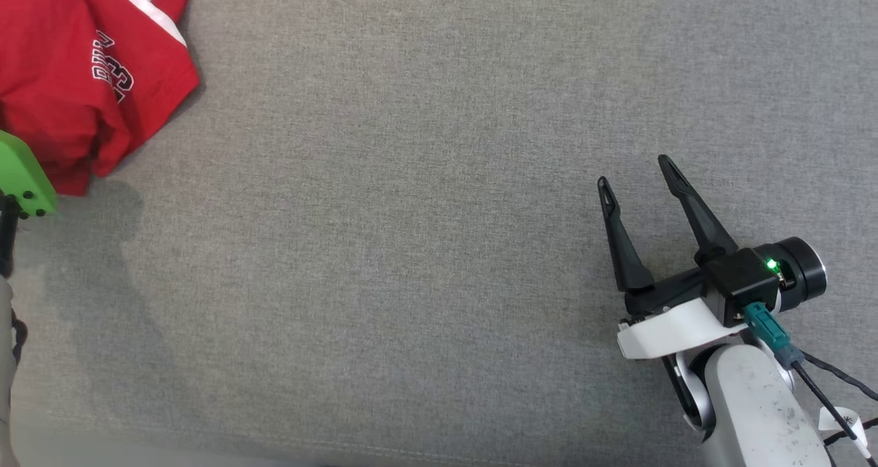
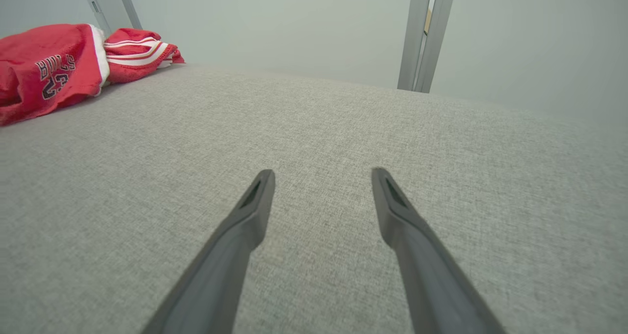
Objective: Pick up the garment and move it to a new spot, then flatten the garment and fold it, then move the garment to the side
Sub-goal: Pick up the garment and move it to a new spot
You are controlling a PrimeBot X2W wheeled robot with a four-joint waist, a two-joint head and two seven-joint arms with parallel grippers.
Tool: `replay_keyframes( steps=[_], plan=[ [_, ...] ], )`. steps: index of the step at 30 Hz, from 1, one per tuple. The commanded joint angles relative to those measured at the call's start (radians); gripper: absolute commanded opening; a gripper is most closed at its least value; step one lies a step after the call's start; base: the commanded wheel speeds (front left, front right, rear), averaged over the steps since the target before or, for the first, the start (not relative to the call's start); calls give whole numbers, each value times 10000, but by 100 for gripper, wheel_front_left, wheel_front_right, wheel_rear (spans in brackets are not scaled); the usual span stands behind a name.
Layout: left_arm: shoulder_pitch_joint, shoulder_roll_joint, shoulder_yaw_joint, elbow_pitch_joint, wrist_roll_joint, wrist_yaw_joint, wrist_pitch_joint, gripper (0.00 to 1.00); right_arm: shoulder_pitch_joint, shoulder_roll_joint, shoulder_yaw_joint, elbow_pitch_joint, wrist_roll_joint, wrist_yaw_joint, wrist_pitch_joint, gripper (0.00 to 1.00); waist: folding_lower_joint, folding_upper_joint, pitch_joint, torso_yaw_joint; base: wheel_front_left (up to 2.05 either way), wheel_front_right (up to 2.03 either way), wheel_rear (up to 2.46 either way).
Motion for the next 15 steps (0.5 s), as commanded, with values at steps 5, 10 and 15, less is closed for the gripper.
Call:
replay_keyframes(
  steps=[5,10,15],
  plan=[
    [-339,391,-396,-334,286,-61,-357,0,38,-28,66,151,358,-3,-35,100,-1,0,-805,-16,0,0,0],
    [-579,601,-918,-1008,424,-94,-521,0,191,-28,76,278,744,-3,-35,100,-1,0,-1567,-168,0,0,0],
    [-733,760,-1691,-1938,415,-116,-239,0,352,-28,24,355,1179,-3,-35,100,-1,0,-2277,-538,0,0,0]
  ],
)
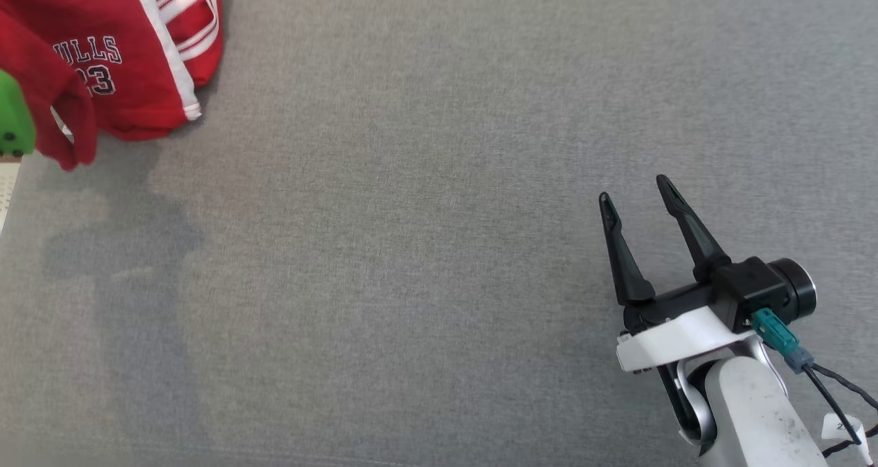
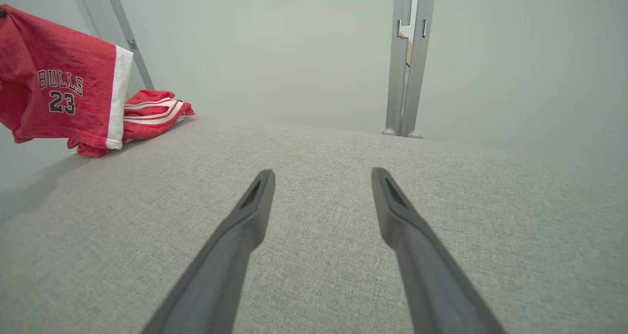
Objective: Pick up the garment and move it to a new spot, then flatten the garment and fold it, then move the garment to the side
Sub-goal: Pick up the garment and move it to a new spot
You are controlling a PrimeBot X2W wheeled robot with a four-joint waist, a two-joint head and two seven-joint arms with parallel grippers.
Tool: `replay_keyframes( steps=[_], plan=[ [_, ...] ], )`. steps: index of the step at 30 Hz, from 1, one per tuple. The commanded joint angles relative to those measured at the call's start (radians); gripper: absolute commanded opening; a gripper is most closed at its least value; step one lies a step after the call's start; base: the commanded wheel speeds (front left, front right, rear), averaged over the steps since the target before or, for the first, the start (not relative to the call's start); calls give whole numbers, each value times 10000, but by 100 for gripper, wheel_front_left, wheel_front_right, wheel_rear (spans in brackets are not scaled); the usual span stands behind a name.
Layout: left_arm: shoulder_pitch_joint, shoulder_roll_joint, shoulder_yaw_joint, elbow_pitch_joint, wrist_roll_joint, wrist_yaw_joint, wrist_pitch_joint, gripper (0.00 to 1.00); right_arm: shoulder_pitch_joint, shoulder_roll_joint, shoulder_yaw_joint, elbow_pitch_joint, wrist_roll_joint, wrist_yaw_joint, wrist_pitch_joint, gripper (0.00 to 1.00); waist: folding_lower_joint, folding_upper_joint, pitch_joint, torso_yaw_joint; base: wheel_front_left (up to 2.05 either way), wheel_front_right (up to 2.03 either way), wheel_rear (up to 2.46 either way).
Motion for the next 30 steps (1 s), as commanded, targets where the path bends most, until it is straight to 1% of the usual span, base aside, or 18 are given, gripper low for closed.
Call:
replay_keyframes(
  steps=[1,5,7,11,13,16,19,22,25,27,28,30],
  plan=[
    [-121,91,-261,-292,-79,-28,114,0,197,-27,-59,23,140,-3,-35,100,0,0,-738,-471,0,0,0],
    [-99,234,-1039,-1276,-349,-21,403,0,369,-27,-245,57,390,-3,-35,100,0,0,-1230,-928,0,0,0],
    [-62,200,-1412,-1858,-515,-22,584,0,494,-27,-424,65,509,-3,-35,100,0,0,-1461,-1229,0,0,0],
    [190,-50,-2050,-2912,-943,-23,837,0,682,-25,-737,51,632,-3,-34,100,0,0,-1764,-1857,0,0,0],
    [325,-266,-2300,-3419,-1136,-24,945,0,741,-22,-897,21,657,-3,-35,100,0,0,-1826,-2187,0,0,0],
    [524,-806,-2502,-4051,-1427,-12,919,0,828,-25,-1128,-17,683,-3,-34,100,0,0,-1785,-2615,0,0,0],
    [854,-1467,-2708,-4493,-1544,203,626,0,797,-24,-1270,-63,711,-3,-34,100,0,0,-1596,-3052,0,0,0],
    [1179,-2144,-2941,-4539,-1589,394,124,0,696,-21,-1256,-100,777,-3,-34,100,0,0,-1305,-3417,0,0,0],
    [1607,-2895,-3008,-4000,-1629,803,-678,0,549,-21,-1174,-100,896,-3,-35,100,0,0,-1003,-3740,0,0,0],
    [2001,-3326,-3226,-3486,-1527,952,-1185,0,502,-22,-1103,-115,986,-3,-35,100,0,0,-830,-3918,0,0,0],
    [2169,-3456,-3304,-3229,-1495,1014,-1393,0,484,-24,-1072,-128,1037,-3,-35,100,0,0,-751,-3986,0,0,0],
    [2558,-3612,-3474,-2592,-1495,996,-1756,0,425,-21,-1020,-140,1087,-3,-35,100,0,0,-628,-4087,0,0,0]
  ],
)
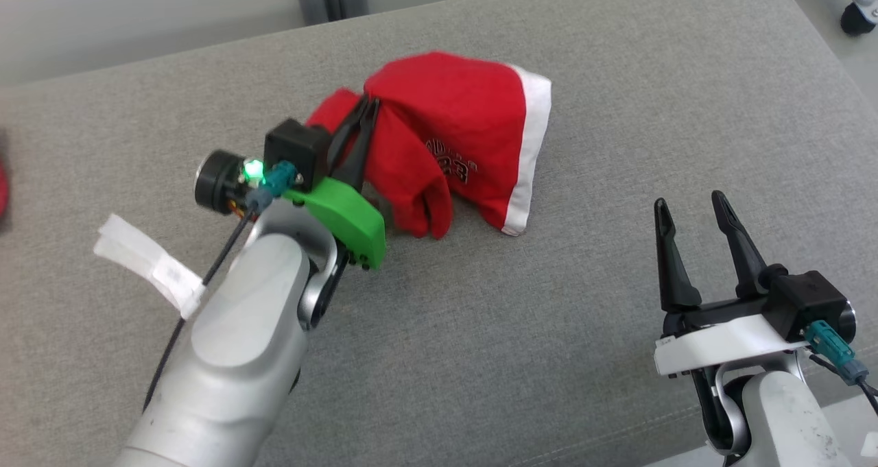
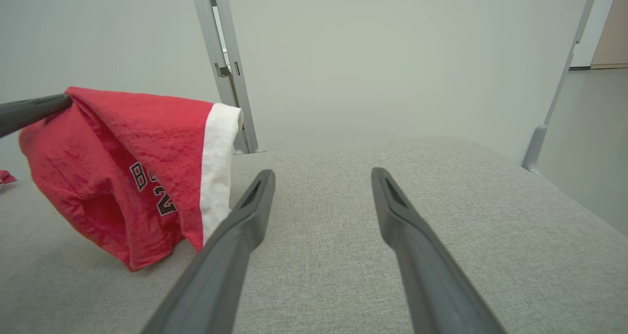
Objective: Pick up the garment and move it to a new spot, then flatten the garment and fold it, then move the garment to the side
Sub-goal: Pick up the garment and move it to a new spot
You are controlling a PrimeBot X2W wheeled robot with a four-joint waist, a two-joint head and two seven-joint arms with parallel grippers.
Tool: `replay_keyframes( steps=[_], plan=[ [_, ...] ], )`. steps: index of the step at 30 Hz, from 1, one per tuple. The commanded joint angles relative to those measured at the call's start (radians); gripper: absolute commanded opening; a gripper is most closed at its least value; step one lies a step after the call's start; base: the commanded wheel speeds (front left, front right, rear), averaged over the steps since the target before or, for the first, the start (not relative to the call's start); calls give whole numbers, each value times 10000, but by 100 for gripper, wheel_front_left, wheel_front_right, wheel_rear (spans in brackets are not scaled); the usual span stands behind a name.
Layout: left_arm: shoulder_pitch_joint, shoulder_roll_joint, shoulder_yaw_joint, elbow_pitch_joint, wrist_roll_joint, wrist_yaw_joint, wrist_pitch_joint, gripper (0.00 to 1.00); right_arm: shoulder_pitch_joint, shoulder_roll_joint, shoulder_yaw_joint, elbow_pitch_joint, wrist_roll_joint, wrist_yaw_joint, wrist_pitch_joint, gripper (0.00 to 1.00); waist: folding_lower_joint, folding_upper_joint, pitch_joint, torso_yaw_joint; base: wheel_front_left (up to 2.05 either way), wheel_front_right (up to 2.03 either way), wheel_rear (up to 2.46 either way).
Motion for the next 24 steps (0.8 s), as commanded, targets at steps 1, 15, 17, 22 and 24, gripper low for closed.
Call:
replay_keyframes(
  steps=[1,15,17,22,24],
  plan=[
    [306,39,-29,360,36,42,-242,0,-143,-11,19,-22,82,-3,-33,100,0,-1,439,-430,0,0,0],
    [1687,-443,25,2023,-481,-217,-1015,39,196,-14,100,149,-134,-3,-33,100,0,-1,-90,233,0,0,0],
    [1804,-506,89,1758,-514,-240,-1008,100,232,-16,179,158,-158,-3,-33,100,0,-1,-225,362,0,0,0],
    [2439,-541,447,786,-439,-131,-1006,100,347,-16,258,259,-220,-3,-33,100,0,-1,-615,614,0,0,0],
    [2729,-560,626,395,-370,-121,-1007,100,470,-17,277,376,-155,-3,-33,100,0,-1,-839,696,0,0,0]
  ],
)
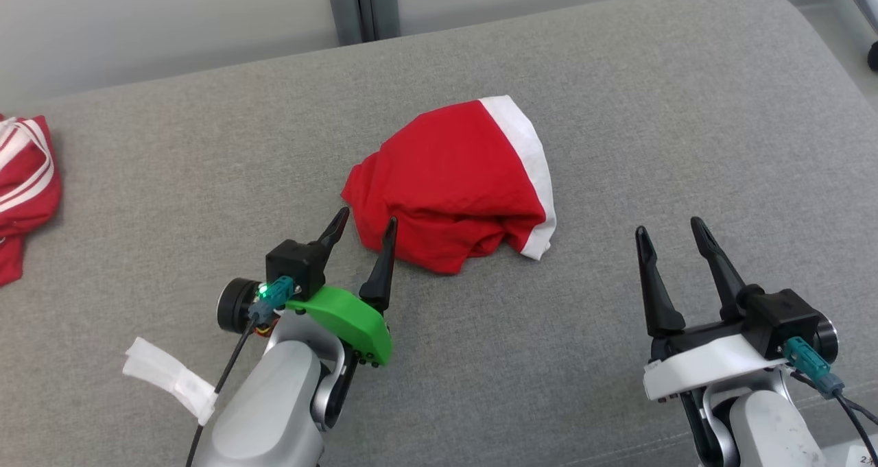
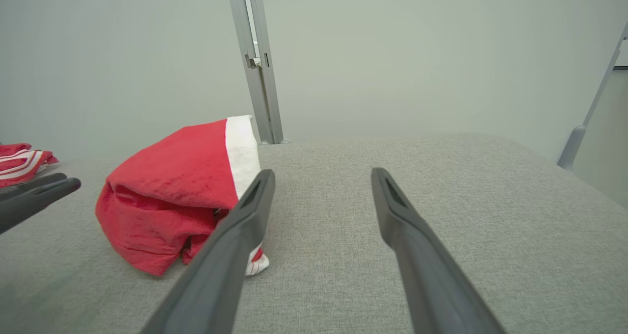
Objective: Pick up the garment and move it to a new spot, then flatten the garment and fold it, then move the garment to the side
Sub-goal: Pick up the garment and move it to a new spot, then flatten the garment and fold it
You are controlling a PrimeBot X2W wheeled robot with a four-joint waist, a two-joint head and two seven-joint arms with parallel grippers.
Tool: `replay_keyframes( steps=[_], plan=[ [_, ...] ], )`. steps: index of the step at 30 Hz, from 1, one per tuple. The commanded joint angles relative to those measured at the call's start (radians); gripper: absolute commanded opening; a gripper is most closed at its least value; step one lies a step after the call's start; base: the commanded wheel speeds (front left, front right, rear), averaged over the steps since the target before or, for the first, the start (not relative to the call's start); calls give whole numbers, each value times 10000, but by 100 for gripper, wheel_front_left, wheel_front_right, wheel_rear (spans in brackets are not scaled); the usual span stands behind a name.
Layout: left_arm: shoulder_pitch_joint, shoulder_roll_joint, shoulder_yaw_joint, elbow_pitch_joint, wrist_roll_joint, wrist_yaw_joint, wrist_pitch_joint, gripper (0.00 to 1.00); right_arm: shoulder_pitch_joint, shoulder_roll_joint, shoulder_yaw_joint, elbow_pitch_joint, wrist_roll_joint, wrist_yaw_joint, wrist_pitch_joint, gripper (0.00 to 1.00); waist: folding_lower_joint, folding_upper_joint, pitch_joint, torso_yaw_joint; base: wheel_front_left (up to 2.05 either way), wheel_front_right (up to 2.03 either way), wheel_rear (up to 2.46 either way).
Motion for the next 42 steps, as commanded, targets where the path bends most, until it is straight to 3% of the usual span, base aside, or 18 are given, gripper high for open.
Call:
replay_keyframes(
  steps=[1,13,23,42],
  plan=[
    [260,18,158,-259,83,57,-31,100,192,-25,5,77,40,-3,-33,100,0,-1,-407,257,0,0,0],
    [3060,142,1955,-2695,658,375,-20,100,545,-22,-102,475,-29,-3,-33,100,0,-1,-1439,571,0,0,0],
    [4751,-2,3320,-4061,1125,852,-19,100,561,-23,-61,645,67,-3,-32,100,0,-1,-1662,740,0,0,0],
    [5274,-41,3554,-4370,1174,930,-21,100,416,-23,108,1015,192,-3,-33,100,0,-1,-1684,853,0,0,0]
  ],
)
